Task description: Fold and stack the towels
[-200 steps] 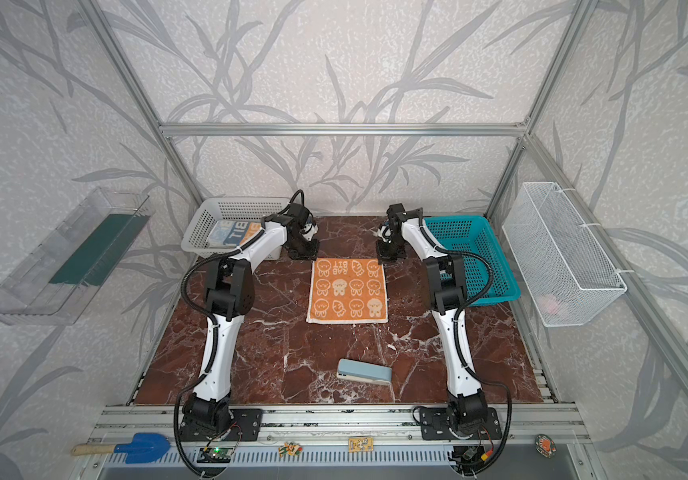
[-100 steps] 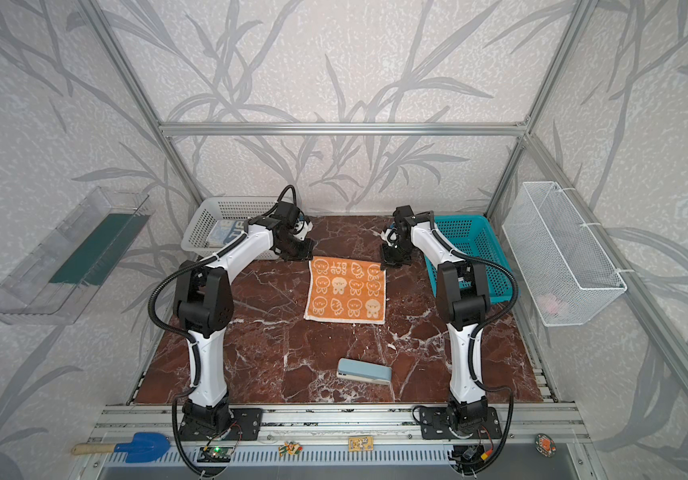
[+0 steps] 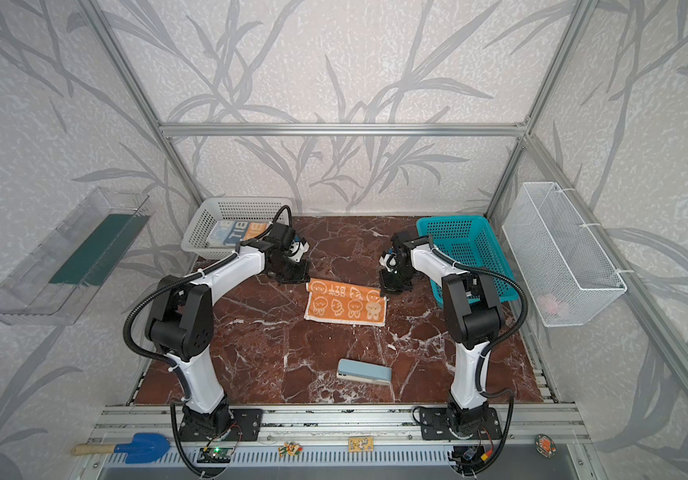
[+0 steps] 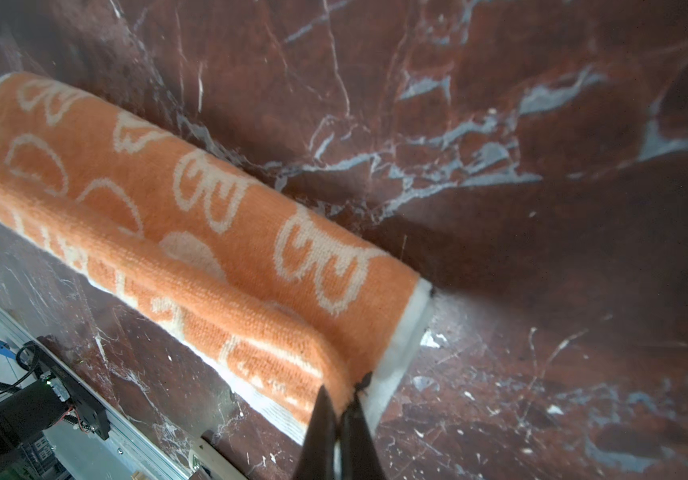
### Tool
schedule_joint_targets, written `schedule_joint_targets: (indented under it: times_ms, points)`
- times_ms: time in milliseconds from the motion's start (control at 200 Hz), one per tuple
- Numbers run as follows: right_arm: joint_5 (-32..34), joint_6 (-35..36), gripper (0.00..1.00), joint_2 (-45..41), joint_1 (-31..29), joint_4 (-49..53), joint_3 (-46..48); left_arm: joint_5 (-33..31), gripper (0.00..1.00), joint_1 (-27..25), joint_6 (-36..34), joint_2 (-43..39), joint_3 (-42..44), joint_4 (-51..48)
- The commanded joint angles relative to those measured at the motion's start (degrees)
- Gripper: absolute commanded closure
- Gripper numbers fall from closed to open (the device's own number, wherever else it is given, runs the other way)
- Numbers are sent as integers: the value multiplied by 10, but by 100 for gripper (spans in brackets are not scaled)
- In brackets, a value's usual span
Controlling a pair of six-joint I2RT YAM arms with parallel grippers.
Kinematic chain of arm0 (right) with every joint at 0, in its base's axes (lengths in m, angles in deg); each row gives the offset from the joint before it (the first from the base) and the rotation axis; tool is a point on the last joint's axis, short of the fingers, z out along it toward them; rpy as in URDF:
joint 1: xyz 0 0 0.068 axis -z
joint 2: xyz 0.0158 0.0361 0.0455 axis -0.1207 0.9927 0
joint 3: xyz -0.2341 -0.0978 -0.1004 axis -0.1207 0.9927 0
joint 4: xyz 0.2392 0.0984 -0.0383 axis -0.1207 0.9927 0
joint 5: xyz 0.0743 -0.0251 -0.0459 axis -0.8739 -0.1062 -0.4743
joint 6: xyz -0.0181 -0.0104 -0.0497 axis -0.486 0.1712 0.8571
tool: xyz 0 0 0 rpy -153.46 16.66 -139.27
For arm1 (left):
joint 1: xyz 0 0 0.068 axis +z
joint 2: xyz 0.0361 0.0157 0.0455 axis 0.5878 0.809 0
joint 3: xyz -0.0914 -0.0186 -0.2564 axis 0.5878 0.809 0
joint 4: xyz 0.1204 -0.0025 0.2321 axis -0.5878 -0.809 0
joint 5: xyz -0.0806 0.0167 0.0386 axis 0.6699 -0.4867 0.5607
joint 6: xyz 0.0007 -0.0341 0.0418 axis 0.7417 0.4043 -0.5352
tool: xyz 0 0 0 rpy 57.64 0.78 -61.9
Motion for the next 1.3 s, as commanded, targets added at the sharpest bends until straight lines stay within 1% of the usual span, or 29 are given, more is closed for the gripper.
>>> schedule_joint_targets:
  times_ms: [0,260,655,760,940,1115,1295]
  points:
    - [17,-4,100,-32,4,1,12,-12,100,0,21,-33,31,25]
    - [12,-10,100,-55,1,-8,39,-11,100,-5,37,-57,80,47]
    - [21,-23,100,-50,-26,-49,109,-14,100,-6,40,-43,103,59]
    - [22,-23,100,-53,-26,-46,103,-11,100,-7,40,-46,93,49]
    - [21,-22,100,-83,-26,-21,78,-6,100,-7,46,-72,77,34]
    - [18,-27,100,-105,-33,-24,97,0,100,-10,61,-91,102,46]
    - [16,-33,100,-96,-38,-51,137,6,100,-13,69,-80,122,61]
